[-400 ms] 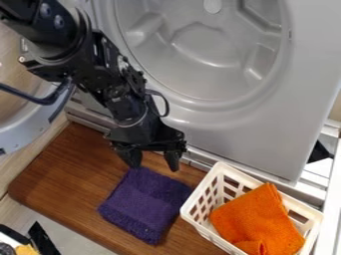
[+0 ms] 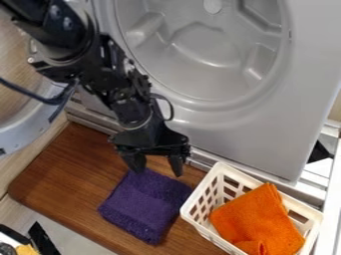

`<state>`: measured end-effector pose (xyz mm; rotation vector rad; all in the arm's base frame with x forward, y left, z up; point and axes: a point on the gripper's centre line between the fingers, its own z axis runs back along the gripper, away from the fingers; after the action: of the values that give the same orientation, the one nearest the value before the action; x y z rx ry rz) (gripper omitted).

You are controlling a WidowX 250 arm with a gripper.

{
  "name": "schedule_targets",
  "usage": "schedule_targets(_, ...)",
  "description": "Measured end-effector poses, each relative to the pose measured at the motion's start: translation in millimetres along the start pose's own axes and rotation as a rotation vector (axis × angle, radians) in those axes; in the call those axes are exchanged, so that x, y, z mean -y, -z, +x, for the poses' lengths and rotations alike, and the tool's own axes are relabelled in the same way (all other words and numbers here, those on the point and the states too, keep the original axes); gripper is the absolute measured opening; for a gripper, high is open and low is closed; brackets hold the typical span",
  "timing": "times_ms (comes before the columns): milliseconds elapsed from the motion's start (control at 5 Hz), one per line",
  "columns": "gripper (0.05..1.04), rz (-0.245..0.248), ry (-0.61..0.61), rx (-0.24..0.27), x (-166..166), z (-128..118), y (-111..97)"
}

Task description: Remove the handkerchief from the bowl

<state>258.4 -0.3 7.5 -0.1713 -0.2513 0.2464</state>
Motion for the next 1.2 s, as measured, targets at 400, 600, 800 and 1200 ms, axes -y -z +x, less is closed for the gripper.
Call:
schedule_targets(400, 1.0, 0.023, 0.025, 0.035, 25.9, -1.3, -14.0)
schedule_targets(600, 1.0, -0.039, 0.143, 0.025, 57.3, 4.8, -5.1)
schedule_targets(800, 1.0, -0.087, 0.274, 0.031, 93.3, 5.9, -0.7)
schedule_targets(1200, 1.0, -0.134, 0.459, 0.003, 144.1, -3.9, 12.2)
